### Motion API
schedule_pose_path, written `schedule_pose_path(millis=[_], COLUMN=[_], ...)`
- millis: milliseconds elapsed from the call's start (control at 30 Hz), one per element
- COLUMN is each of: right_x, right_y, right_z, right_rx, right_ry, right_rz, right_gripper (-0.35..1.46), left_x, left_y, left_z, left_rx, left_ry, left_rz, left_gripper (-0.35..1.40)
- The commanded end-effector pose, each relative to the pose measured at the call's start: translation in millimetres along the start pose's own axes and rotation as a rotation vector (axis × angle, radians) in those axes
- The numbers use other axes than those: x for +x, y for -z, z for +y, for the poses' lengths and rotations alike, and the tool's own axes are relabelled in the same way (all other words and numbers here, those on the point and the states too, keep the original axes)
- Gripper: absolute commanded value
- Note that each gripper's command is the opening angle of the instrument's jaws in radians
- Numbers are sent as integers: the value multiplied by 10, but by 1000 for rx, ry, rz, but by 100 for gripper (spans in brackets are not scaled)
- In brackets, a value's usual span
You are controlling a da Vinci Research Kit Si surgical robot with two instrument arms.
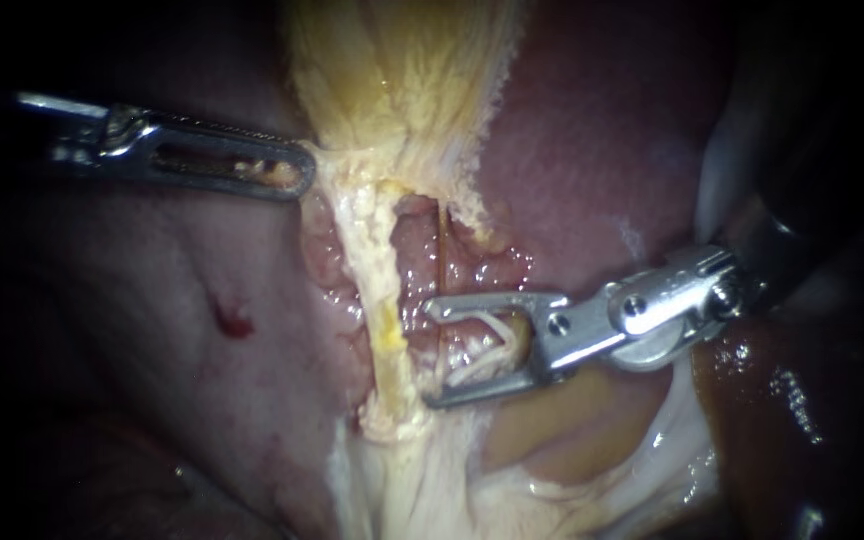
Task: Clipping first clip left tube
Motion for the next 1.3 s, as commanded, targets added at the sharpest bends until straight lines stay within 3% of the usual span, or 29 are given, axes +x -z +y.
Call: schedule_pose_path(millis=[33, 500, 800, 967, 1167, 1300], right_x=[-4, -39, -38, -33, -25, -23], right_y=[-2, -17, -21, -28, -45, -58], right_z=[1, 19, 21, 21, 22, 22], right_rx=[2, 27, 40, 83, 129, 151], right_ry=[-3, -50, -62, -56, -82, -89], right_rz=[0, -4, -4, -2, 44, 53], right_gripper=[50, 50, 50, 50, 48, 48], left_x=[0, 0, 0, -1, -1, -1], left_y=[0, 0, -1, -2, -3, -4], left_z=[0, -4, -4, -4, -5, -5], left_rx=[0, -2, -2, -3, -3, -7], left_ry=[0, -5, -5, -5, -4, -4], left_rz=[0, 0, -1, -1, -1, -3], left_gripper=[-35, -35, -35, -35, -35, -35])
